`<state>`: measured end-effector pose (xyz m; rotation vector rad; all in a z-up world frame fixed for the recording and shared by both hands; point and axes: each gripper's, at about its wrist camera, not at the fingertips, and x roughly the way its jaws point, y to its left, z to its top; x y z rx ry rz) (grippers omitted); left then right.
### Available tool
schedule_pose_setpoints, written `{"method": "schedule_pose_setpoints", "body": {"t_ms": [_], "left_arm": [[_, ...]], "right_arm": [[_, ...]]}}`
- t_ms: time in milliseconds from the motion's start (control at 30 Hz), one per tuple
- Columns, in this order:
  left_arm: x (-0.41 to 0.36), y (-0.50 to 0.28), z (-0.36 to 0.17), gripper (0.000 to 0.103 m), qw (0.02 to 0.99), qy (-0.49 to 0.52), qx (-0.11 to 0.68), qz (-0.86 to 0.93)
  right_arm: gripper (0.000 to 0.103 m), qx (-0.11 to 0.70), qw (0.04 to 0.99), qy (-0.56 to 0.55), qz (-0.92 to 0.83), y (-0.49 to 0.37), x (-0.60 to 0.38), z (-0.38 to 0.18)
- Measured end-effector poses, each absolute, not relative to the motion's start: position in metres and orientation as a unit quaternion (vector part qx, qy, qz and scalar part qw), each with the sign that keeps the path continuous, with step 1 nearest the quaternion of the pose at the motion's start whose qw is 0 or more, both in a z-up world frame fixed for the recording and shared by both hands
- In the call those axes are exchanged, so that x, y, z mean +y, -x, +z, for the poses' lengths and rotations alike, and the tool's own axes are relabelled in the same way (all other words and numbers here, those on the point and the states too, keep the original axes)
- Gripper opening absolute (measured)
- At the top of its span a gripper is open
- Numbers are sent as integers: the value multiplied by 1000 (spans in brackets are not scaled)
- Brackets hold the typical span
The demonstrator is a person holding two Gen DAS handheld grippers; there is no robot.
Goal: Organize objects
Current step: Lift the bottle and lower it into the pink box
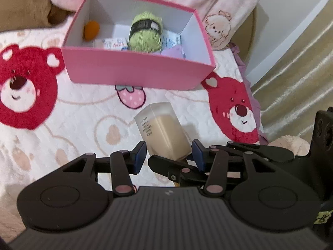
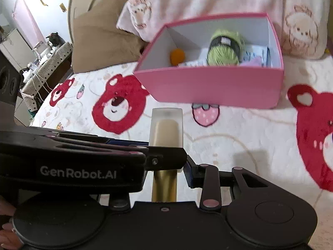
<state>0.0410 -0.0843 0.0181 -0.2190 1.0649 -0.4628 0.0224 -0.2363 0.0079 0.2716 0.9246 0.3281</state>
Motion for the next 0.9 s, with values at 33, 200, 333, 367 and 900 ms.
{"method": "schedule_pose_setpoints", "body": {"t_ms": [33, 200, 333, 367, 900], "left_arm": [[-84, -40, 24, 46, 833, 100, 499, -218], [-80, -44, 56, 46, 845, 87, 480, -220], [-74, -57, 81, 46, 856, 80, 461, -220], [-72, -62, 88, 46, 859, 79, 455, -220], [-46, -208, 100, 46, 871, 121, 427, -210]], "right_arm": [[41, 439, 875, -130, 158, -22, -235, 13], [41, 417, 887, -116, 164, -28, -229, 40], [41, 396, 897, -103, 169, -43, -225, 62], [41, 391, 899, -101, 170, -48, -224, 68], [41, 366, 913, -53, 170, -197, -222, 85]]}}
